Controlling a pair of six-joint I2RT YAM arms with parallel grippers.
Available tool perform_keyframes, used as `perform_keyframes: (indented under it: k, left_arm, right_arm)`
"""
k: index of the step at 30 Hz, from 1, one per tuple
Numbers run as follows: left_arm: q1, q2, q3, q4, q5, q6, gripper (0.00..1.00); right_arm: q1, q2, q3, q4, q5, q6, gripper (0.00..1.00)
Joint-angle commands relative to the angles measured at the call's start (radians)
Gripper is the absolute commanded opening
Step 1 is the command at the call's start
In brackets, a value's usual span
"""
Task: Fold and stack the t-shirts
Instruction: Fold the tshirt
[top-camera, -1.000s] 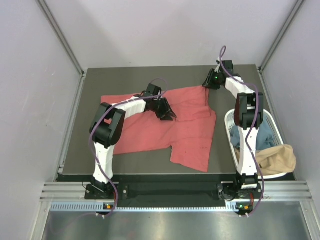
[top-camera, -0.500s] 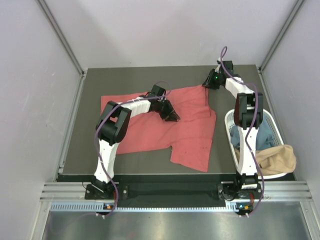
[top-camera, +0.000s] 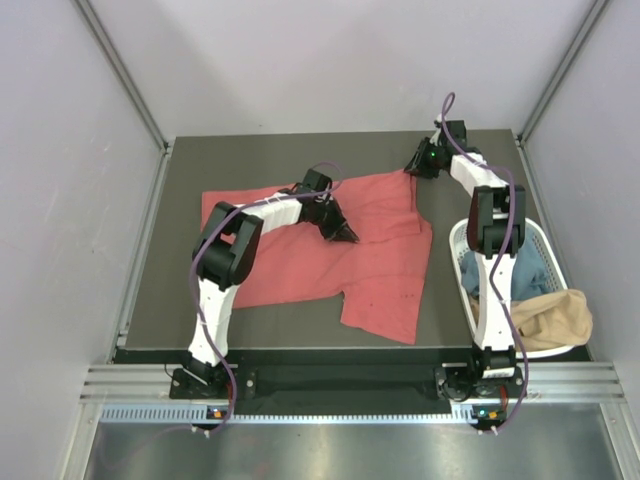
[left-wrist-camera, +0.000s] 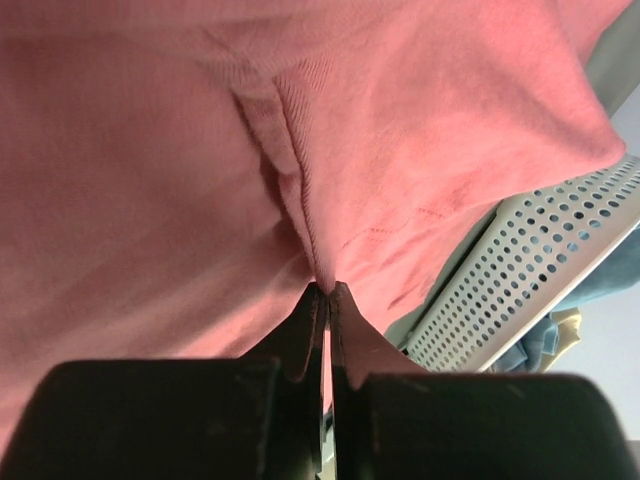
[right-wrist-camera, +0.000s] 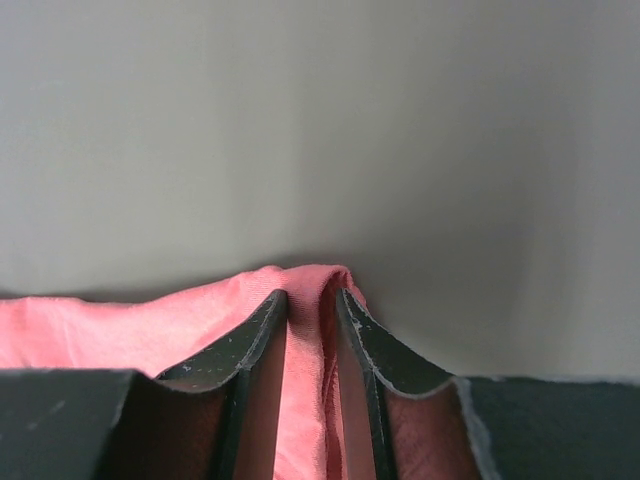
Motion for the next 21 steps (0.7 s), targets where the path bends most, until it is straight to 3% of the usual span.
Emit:
perform_keyframes:
  k: [1,9,14,18,19,21]
  left_arm:
    - [-0.005,-0.082,-0.009,-0.032,0.045,-0.015,0.00]
    - [-0.005,-0.082,-0.030,-0.132,-0.001,0.014,0.00]
    - [-0.004,-0.016,0.051,-0.256,-0.049,0.078,0.01]
    - [-0.005,0.000,0.120,-0.327,-0.086,0.140,0.24]
    - [-0.007,-0.006,0.126,-0.332,-0.092,0.147,0.34]
    - [-0.007,-0.023,0.142,-0.332,-0.095,0.163,0.40]
  right_arm:
    - [-0.002,0.036,0.066,-0.040,0.005,-0.003,0.27]
    - [0.000,0.041,0.070,-0.057,0.003,-0.011,0.27]
    - [0.000,0.048,0.080,-0.080,0.002,-0.014,0.27]
    - [0.000,0.030,0.096,-0.109,0.005,-0.032,0.27]
    - [0.000,0.019,0.095,-0.115,0.009,-0.037,0.27]
    - [-0.002,-0.016,0.096,-0.135,0.016,-0.048,0.28]
